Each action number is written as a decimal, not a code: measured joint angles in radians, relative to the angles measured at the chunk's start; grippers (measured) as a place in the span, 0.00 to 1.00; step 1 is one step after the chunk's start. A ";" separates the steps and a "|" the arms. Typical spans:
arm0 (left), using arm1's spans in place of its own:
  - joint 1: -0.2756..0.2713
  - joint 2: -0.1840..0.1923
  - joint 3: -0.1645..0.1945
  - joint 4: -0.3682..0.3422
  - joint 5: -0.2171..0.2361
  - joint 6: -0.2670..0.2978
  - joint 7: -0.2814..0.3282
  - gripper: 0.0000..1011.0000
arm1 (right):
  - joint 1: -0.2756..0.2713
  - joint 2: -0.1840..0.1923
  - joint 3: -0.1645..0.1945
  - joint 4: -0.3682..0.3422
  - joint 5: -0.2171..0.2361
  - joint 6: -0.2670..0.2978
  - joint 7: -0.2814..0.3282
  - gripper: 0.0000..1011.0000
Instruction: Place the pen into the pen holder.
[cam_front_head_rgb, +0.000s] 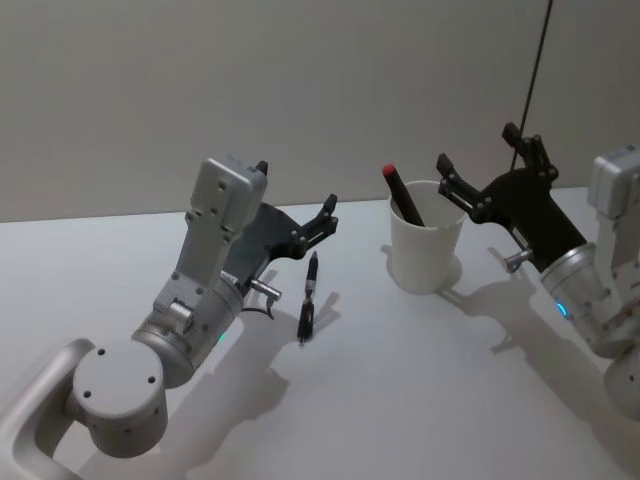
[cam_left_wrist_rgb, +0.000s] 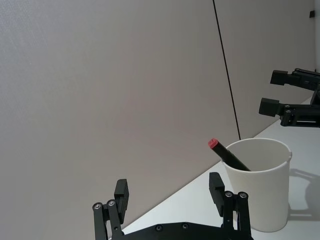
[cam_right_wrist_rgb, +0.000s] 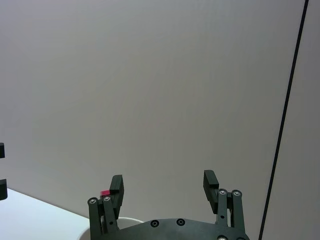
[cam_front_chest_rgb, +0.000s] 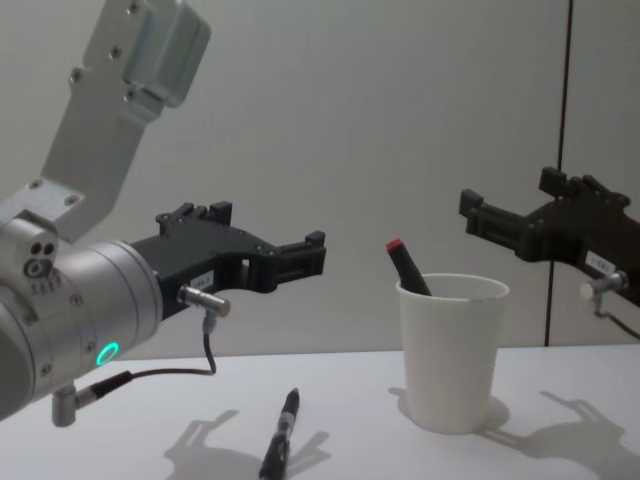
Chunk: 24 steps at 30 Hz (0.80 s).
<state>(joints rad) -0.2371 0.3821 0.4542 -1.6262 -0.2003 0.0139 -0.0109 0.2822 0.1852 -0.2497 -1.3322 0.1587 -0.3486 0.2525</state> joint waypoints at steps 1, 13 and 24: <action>0.000 0.000 0.000 0.000 0.000 0.000 0.000 0.99 | -0.004 0.002 0.000 -0.006 0.002 0.005 -0.002 0.99; 0.000 0.000 0.000 0.000 0.000 0.000 0.000 0.99 | -0.084 0.043 0.007 -0.123 0.037 0.109 -0.053 0.99; 0.000 0.000 0.000 0.000 0.000 0.000 0.000 0.99 | -0.186 0.096 0.015 -0.274 0.081 0.240 -0.117 0.99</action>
<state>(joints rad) -0.2372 0.3821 0.4542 -1.6262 -0.2004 0.0138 -0.0109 0.0960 0.2812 -0.2349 -1.6057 0.2399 -0.1088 0.1353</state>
